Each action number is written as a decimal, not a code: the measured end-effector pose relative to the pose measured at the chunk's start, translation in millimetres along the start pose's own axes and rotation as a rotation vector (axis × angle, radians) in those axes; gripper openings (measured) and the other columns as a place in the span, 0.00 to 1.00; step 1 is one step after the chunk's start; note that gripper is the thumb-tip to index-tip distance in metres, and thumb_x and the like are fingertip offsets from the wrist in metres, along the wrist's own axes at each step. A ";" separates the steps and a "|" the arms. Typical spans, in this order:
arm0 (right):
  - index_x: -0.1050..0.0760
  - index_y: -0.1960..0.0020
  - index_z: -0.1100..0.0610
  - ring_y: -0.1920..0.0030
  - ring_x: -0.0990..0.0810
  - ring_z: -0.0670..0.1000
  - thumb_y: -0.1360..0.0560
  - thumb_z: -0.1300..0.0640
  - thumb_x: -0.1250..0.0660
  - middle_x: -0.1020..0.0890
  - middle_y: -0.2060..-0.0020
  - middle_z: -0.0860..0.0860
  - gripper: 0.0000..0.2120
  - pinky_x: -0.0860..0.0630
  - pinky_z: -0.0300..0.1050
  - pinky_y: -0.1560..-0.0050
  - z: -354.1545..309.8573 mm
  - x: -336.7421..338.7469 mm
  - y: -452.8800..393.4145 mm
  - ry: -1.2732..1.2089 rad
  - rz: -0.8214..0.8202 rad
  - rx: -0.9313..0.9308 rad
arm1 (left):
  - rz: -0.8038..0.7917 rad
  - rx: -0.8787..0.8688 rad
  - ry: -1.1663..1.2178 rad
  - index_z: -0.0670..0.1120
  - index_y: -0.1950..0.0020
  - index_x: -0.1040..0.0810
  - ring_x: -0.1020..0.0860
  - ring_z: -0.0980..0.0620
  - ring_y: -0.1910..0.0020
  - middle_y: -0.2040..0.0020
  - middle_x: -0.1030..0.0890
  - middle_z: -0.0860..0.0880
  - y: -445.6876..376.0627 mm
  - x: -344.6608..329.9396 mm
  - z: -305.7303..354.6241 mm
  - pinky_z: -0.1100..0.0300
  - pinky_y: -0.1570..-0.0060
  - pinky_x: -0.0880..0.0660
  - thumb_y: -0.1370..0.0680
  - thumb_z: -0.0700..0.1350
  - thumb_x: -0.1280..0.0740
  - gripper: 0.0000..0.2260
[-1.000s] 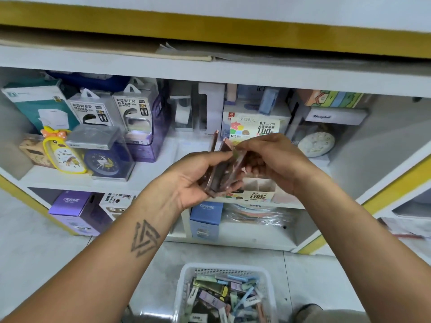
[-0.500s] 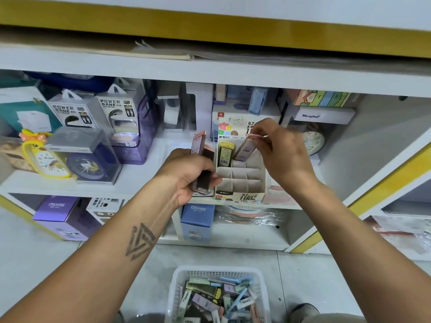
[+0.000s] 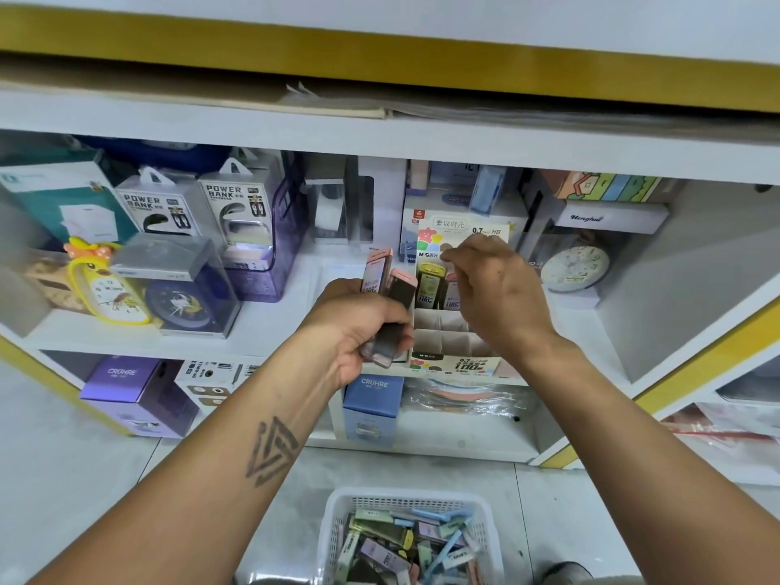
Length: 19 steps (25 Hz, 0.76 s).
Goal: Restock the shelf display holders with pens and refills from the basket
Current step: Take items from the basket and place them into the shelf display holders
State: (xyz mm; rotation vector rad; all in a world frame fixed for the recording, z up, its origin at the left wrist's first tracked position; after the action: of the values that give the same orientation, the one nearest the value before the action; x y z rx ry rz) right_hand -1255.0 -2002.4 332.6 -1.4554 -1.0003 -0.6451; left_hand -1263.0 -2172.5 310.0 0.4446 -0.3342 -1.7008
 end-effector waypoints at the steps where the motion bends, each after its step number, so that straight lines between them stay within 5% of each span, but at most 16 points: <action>1: 0.18 0.44 0.59 0.49 0.22 0.58 0.30 0.73 0.34 0.18 0.49 0.53 0.18 0.23 0.48 0.60 -4.9 -4.3 -0.3 0.011 -0.042 0.017 | -0.003 0.002 0.001 0.33 0.55 0.24 0.21 0.41 0.73 0.70 0.21 0.37 -0.4 0.1 -0.8 0.48 0.60 0.23 0.30 0.26 0.30 0.08; 5: 0.19 0.46 0.59 0.49 0.26 0.55 0.34 0.75 0.37 0.20 0.44 0.50 0.21 0.25 0.47 0.56 -9.9 -13.4 2.2 0.093 -0.159 0.066 | -0.026 0.008 0.001 0.34 0.54 0.22 0.20 0.40 0.69 0.69 0.20 0.36 0.5 -0.5 -1.8 0.37 0.47 0.27 0.31 0.26 0.29 0.08; 7: 0.18 0.45 0.59 0.48 0.24 0.55 0.32 0.75 0.38 0.17 0.46 0.51 0.21 0.23 0.51 0.52 -9.2 -8.6 1.9 0.011 -0.110 0.047 | -0.035 0.005 0.000 0.33 0.50 0.22 0.19 0.39 0.67 0.67 0.19 0.36 0.6 -0.5 -2.5 0.37 0.49 0.23 0.31 0.26 0.29 0.11; 9: 0.17 0.44 0.57 0.49 0.20 0.53 0.25 0.68 0.36 0.15 0.49 0.50 0.14 0.22 0.46 0.49 -5.9 -2.3 0.3 -0.245 -0.034 -0.097 | -0.055 -0.002 0.005 0.32 0.48 0.22 0.18 0.39 0.66 0.65 0.18 0.36 0.9 -2.7 -2.7 0.39 0.53 0.20 0.31 0.26 0.29 0.13; 11: 0.17 0.46 0.53 0.59 0.18 0.46 0.22 0.57 0.31 0.14 0.57 0.48 0.06 0.23 0.38 0.57 -1.9 -1.6 1.0 -0.646 -0.122 -0.356 | -0.081 -0.008 0.002 0.32 0.49 0.22 0.18 0.39 0.65 0.64 0.18 0.36 1.9 -6.9 -3.0 0.40 0.53 0.19 0.31 0.26 0.28 0.11; 14: 0.17 0.49 0.57 0.69 0.19 0.47 0.24 0.60 0.27 0.13 0.61 0.53 0.05 0.23 0.39 0.67 -2.4 -3.7 7.3 -1.024 -0.299 -0.558 | -0.137 -0.016 0.014 0.34 0.48 0.20 0.17 0.41 0.63 0.59 0.16 0.37 3.2 -14.5 -3.4 0.46 0.58 0.17 0.30 0.27 0.27 0.12; 19: 0.18 0.54 0.62 0.68 0.20 0.47 0.28 0.68 0.28 0.15 0.61 0.57 0.04 0.22 0.44 0.63 26.4 23.3 3.4 -0.881 -0.108 -0.564 | -0.022 -0.046 -0.062 0.42 0.57 0.21 0.16 0.45 0.58 0.62 0.16 0.45 -1.3 -12.1 -4.4 0.48 0.52 0.18 0.32 0.32 0.23 0.11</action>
State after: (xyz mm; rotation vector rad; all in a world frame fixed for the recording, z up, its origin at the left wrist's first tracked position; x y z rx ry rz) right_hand -1245.1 -1971.5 346.8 -2.2854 -1.6612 -0.3530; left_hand -1260.3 -2160.2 306.8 0.3642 -0.3357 -1.7424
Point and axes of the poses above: each hand's wrist, its own y-axis away from the middle knuckle, its own x-axis out of the back of the hand, z = x × y, the point moved 4 cm from there along -y, towards the middle knuckle
